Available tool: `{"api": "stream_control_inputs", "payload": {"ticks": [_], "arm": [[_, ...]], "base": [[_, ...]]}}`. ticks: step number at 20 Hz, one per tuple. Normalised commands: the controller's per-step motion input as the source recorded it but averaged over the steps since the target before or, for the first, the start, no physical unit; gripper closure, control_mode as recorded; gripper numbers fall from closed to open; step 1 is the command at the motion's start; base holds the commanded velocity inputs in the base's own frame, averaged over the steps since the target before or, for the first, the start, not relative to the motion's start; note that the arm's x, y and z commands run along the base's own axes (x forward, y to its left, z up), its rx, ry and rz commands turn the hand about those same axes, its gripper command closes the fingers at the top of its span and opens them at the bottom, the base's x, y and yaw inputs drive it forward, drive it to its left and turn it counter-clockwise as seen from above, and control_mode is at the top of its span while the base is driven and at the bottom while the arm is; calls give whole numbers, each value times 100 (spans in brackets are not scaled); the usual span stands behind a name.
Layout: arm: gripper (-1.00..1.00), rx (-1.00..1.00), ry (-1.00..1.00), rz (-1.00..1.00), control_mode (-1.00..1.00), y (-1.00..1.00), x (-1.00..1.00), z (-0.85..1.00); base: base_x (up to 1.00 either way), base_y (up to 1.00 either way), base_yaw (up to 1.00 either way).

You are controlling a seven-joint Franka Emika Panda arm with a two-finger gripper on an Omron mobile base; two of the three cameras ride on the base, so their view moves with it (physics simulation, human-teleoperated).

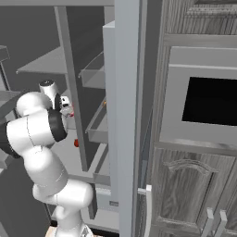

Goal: There's a steak in the fridge that needs to be moved to the freezer for freezing. Pick up the steak from the fridge, place it on any shelf in the freezer, and close the fridge and freezer doors when done.

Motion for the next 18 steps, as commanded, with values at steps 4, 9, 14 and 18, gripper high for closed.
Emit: {"api": "stream_control_inputs", "payload": {"ticks": [4,9,14,18], "arm": [[-100,0,0,0,-100,10,38,-12],[-100,0,0,0,-100,5,41,-10],[-100,0,-5,0,-100,5,42,-21],[-100,0,-3,-5,-100,19,39,-18]], "base": [[0,0,0],[0,0,0],[0,0,0],[0,0,0]]}}
